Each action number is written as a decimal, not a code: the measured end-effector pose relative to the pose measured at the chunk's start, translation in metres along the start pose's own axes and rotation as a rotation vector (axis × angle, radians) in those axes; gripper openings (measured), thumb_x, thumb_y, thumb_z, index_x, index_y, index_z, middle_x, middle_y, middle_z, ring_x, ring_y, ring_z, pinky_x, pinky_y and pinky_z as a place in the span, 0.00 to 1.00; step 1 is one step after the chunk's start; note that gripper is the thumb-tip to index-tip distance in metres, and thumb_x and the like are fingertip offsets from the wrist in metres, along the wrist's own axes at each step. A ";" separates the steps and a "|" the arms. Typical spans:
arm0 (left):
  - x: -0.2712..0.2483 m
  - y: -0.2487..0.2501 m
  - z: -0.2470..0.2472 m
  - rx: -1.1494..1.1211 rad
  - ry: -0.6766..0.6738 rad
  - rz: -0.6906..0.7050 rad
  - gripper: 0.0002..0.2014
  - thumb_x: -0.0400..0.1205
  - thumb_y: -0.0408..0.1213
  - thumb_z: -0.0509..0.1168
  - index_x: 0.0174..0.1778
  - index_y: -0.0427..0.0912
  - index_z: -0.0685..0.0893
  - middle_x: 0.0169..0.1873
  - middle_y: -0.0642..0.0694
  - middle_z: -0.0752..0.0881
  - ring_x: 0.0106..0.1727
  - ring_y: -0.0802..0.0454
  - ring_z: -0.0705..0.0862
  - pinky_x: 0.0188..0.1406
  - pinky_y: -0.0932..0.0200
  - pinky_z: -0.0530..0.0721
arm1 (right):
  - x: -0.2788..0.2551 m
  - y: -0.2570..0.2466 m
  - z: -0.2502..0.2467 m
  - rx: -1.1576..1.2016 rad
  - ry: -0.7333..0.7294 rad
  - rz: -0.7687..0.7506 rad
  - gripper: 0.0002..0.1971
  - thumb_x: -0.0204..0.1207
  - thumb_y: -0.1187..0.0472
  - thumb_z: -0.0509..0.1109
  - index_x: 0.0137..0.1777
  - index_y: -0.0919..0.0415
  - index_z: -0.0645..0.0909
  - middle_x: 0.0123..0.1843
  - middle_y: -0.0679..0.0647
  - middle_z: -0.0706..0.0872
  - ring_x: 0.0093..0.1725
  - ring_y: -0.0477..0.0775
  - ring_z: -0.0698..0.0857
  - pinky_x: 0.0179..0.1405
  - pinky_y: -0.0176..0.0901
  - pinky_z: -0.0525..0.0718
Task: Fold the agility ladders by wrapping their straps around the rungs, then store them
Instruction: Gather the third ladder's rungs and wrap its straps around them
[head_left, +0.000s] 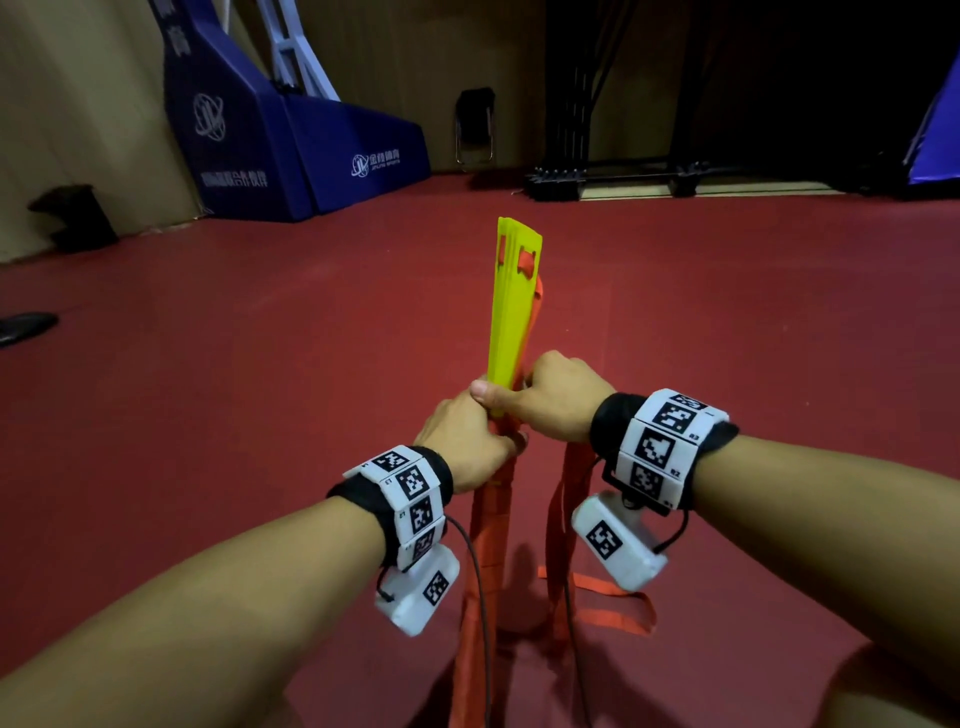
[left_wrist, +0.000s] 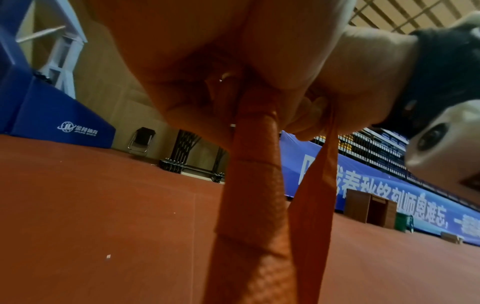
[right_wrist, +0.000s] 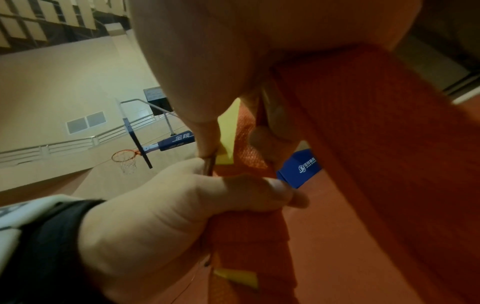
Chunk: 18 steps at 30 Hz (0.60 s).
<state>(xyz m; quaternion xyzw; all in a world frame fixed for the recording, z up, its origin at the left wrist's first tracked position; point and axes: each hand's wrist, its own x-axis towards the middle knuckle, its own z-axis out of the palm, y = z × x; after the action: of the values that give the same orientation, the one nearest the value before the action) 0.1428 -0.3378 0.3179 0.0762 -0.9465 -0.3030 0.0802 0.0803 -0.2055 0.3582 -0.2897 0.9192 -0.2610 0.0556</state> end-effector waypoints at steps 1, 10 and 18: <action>0.001 0.000 -0.001 -0.003 -0.008 -0.004 0.14 0.76 0.48 0.71 0.55 0.60 0.77 0.45 0.51 0.88 0.47 0.43 0.87 0.41 0.54 0.83 | 0.000 0.000 0.001 0.008 0.005 -0.001 0.34 0.75 0.26 0.62 0.31 0.60 0.78 0.30 0.56 0.82 0.31 0.57 0.81 0.27 0.45 0.71; 0.003 0.002 -0.005 -0.361 -0.108 -0.075 0.15 0.60 0.51 0.69 0.41 0.52 0.86 0.40 0.43 0.91 0.41 0.42 0.89 0.48 0.36 0.89 | 0.007 0.004 -0.001 -0.003 -0.016 -0.035 0.32 0.81 0.34 0.62 0.29 0.61 0.80 0.28 0.54 0.82 0.31 0.55 0.80 0.31 0.46 0.73; 0.003 -0.017 -0.003 -0.450 -0.158 -0.042 0.14 0.80 0.39 0.76 0.59 0.40 0.86 0.38 0.48 0.87 0.32 0.59 0.86 0.31 0.57 0.87 | 0.012 0.011 -0.004 0.005 -0.015 -0.063 0.27 0.78 0.38 0.70 0.34 0.64 0.89 0.33 0.56 0.90 0.34 0.54 0.85 0.35 0.45 0.82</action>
<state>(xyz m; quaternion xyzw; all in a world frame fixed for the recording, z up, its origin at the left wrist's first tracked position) 0.1418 -0.3537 0.3106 0.0522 -0.8567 -0.5130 0.0143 0.0636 -0.2028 0.3564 -0.3202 0.9085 -0.2627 0.0549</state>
